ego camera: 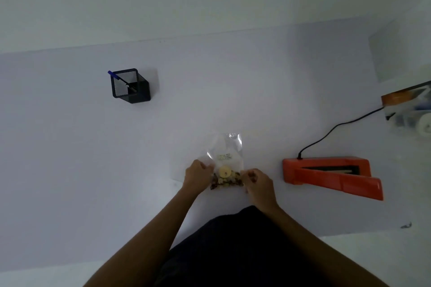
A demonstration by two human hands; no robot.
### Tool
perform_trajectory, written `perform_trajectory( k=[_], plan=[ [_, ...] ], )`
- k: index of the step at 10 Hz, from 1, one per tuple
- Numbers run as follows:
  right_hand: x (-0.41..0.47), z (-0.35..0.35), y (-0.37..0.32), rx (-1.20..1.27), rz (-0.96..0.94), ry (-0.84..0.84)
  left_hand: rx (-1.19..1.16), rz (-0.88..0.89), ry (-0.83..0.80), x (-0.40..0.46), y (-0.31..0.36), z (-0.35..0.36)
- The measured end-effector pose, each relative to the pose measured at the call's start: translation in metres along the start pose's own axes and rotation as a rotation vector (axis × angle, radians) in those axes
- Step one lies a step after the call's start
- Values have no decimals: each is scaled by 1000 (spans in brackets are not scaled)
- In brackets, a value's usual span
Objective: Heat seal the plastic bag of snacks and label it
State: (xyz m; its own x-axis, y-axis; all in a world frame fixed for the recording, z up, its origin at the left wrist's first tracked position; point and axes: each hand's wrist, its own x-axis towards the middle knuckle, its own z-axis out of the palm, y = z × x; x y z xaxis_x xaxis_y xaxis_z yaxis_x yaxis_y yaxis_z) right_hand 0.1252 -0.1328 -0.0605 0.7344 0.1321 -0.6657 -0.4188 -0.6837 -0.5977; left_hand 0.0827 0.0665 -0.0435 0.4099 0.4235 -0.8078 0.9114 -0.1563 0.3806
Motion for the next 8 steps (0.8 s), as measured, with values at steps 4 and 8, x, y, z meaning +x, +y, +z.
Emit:
perform_trajectory(
  k=[4,8],
  plan=[
    [108,15,-120,30,-154,111,-65,209,165,55,89,-70],
    [118,12,-179,-54,-199,51,-65,289,112,61,130,-91]
  ],
)
